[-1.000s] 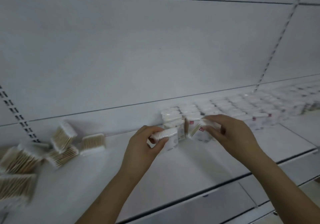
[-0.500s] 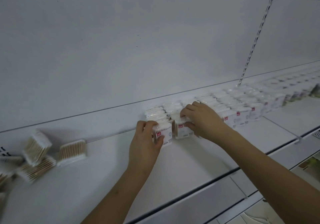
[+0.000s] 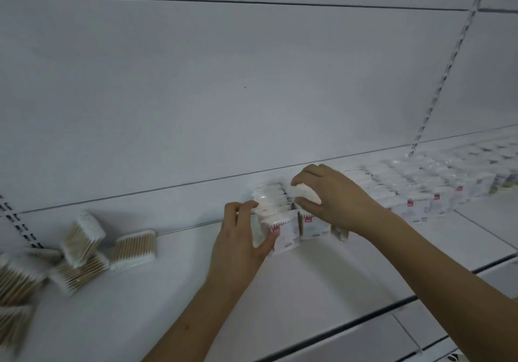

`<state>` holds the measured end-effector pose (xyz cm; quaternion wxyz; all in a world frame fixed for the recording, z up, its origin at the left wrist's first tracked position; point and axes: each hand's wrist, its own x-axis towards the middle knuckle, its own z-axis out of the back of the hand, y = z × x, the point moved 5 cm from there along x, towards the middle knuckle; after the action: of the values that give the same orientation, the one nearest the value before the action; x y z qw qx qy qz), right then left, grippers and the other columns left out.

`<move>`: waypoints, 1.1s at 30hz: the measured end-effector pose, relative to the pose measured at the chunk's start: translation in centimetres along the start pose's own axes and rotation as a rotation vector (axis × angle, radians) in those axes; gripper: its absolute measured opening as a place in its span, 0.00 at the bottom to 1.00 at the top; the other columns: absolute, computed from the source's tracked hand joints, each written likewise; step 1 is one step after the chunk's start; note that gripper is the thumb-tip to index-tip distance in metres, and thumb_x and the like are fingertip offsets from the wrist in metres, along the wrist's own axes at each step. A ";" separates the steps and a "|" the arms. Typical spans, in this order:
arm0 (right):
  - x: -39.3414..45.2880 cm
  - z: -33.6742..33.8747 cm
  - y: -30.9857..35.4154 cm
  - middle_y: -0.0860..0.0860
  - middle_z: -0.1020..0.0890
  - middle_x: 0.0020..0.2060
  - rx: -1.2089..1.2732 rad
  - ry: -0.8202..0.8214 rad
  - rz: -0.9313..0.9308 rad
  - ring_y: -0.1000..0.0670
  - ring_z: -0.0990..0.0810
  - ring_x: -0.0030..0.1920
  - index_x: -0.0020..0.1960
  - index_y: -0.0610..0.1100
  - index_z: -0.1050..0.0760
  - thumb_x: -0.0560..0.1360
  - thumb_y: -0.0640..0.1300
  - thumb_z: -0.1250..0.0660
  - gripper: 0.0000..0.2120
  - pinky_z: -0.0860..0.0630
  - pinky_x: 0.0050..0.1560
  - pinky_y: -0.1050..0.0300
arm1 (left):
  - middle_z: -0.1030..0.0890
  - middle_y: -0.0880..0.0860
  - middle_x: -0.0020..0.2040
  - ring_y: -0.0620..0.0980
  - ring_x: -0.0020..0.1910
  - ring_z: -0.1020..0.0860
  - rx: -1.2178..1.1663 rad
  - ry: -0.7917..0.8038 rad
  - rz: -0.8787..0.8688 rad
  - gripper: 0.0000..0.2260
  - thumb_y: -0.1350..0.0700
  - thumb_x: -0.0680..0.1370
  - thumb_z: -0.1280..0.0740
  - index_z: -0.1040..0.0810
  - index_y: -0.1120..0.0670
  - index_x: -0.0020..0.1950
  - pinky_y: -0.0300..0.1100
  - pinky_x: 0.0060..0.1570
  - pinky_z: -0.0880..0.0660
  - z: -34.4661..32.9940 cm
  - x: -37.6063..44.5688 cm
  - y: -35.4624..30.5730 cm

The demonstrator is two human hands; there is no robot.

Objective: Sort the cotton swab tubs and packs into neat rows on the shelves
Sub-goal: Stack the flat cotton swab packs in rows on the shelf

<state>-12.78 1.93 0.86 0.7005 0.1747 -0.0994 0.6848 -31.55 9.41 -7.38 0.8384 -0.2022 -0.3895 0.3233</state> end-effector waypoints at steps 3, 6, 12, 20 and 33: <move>2.1 0.2 3.3 0.56 0.24 0.59 0.065 -0.084 0.058 0.54 0.27 0.56 0.65 0.50 0.26 0.79 0.54 0.35 0.17 0.30 0.55 0.60 | 0.34 0.42 0.60 0.41 0.54 0.25 -0.001 -0.067 0.049 0.25 0.42 0.75 0.30 0.30 0.48 0.68 0.37 0.46 0.24 3.2 -1.4 1.3; 4.6 -0.4 7.2 0.56 0.26 0.63 0.169 -0.148 0.082 0.55 0.29 0.61 0.68 0.50 0.28 0.80 0.54 0.37 0.19 0.34 0.58 0.63 | 0.31 0.40 0.58 0.39 0.56 0.25 0.075 -0.157 0.091 0.19 0.45 0.76 0.31 0.27 0.47 0.65 0.36 0.53 0.26 7.1 -3.6 3.2; 9.7 -3.7 16.9 0.57 0.28 0.66 0.376 -0.139 0.177 0.54 0.27 0.63 0.73 0.51 0.34 0.80 0.58 0.40 0.24 0.26 0.58 0.55 | 0.26 0.40 0.53 0.45 0.55 0.25 0.245 -0.277 0.251 0.08 0.51 0.76 0.32 0.23 0.44 0.55 0.46 0.54 0.26 15.1 -8.7 8.0; 12.5 -9.9 29.1 0.54 0.30 0.66 0.365 -0.012 0.346 0.50 0.24 0.59 0.73 0.51 0.35 0.80 0.56 0.39 0.24 0.24 0.51 0.51 | 0.24 0.51 0.58 0.58 0.62 0.29 0.680 -0.500 0.527 0.17 0.54 0.68 0.24 0.20 0.49 0.55 0.58 0.57 0.29 24.5 -14.9 12.3; 12.1 -17.0 33.3 0.46 0.32 0.69 0.276 0.003 0.404 0.43 0.32 0.64 0.70 0.47 0.29 0.72 0.59 0.32 0.29 0.24 0.59 0.48 | 0.30 0.57 0.65 0.58 0.60 0.31 0.580 -0.532 0.537 0.24 0.62 0.63 0.25 0.22 0.55 0.59 0.53 0.57 0.27 25.3 -18.2 13.9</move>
<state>-47.02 19.63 -6.59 0.5192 0.2443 -0.0370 0.8182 -65.63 8.73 -9.53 0.6184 0.0366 -0.4181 0.6644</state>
